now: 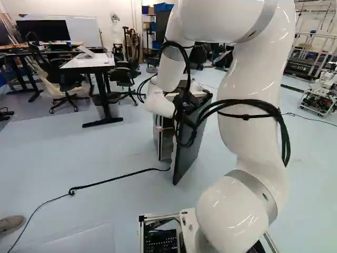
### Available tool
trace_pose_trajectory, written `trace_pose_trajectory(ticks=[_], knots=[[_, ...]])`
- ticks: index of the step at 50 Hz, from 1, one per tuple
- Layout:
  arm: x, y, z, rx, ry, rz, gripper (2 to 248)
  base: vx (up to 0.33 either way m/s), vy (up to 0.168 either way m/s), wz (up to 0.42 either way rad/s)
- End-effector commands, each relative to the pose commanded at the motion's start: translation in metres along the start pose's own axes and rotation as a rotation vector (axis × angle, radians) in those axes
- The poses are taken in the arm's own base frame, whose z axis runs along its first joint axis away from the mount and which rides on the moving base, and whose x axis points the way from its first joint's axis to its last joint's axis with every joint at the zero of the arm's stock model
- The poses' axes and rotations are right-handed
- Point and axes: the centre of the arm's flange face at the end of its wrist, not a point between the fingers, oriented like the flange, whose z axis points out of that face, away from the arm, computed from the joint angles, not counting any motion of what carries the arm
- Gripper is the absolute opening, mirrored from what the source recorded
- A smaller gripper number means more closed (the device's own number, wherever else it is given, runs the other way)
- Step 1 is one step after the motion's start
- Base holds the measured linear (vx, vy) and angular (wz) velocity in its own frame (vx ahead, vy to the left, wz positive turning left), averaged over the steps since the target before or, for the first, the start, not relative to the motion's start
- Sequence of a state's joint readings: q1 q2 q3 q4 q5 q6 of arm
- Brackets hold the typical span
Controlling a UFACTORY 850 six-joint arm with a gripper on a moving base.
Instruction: Open the fridge door
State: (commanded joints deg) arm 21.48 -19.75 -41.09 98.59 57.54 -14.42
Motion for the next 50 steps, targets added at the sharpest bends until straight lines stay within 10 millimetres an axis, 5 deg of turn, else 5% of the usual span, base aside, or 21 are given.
trace_pose_trajectory(ticks=[19,50], knots=[[0.014,0.033,0.010,-0.086,0.033,0.022,247,0.000,0.000,0.000],[0.021,0.040,0.021,-0.155,0.029,0.068,247,0.000,0.000,0.000]])
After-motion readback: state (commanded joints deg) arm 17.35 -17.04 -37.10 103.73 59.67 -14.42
